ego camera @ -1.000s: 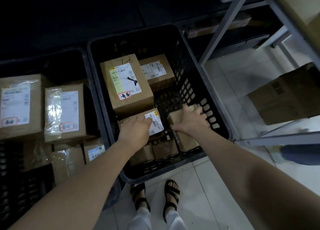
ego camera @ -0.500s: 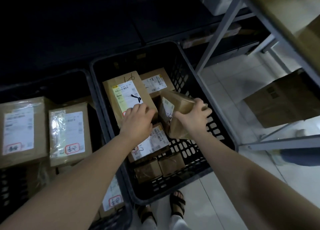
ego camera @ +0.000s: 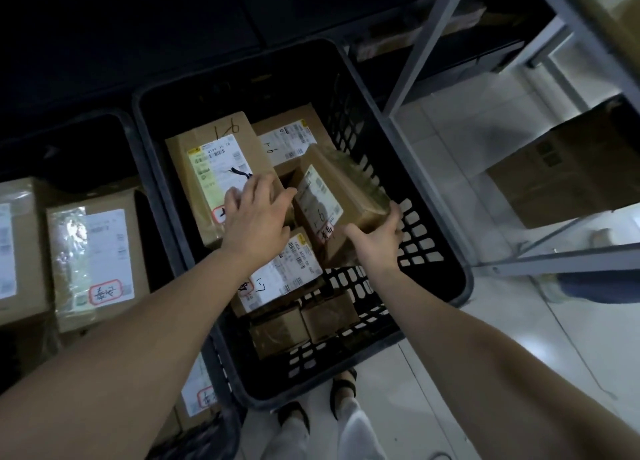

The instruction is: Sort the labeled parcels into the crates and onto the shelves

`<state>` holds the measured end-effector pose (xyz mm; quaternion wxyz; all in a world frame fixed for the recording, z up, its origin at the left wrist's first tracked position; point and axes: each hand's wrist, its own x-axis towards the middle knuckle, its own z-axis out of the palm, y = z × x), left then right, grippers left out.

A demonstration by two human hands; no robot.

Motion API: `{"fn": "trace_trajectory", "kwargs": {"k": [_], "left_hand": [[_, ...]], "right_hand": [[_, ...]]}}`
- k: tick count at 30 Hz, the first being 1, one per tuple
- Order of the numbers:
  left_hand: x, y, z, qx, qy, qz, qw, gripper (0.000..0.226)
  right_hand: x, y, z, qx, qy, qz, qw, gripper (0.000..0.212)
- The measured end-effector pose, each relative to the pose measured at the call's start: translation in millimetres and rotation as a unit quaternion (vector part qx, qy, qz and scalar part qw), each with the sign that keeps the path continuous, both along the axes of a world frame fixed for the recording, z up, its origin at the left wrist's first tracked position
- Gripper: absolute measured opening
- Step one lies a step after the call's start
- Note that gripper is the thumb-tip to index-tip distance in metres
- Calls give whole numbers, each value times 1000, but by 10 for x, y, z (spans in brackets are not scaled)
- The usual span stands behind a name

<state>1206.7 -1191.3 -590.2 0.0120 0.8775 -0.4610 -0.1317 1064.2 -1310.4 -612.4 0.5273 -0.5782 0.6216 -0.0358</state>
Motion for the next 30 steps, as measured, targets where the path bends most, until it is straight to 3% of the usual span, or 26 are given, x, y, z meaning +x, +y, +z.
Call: {"fn": "trace_trajectory", "kwargs": {"k": [6,11,15,21,26,30], "left_hand": [[-6,53,15,52,-37,-1,998,52],[-45,21,46,64,-2,25,998,57],[6,-7,144,89,53,41,994,61],[289,-127,312,137,220,64,964,55],[190,-123,357,135,193,53,970,48],[124,-61,257,100,125,33,987,49]], "right_hand": [[21,-4,107,-20,17,-5,1000,98],[55,-14,268,-67,72,26,995,98],[119,2,433,-75,91,-11,993,96],[287,-9,616,6,-20,-127,992,98],[76,103,323,108,-81,-251,958,103],[-108,123,-23,182,-152,-330,913,75]]}}
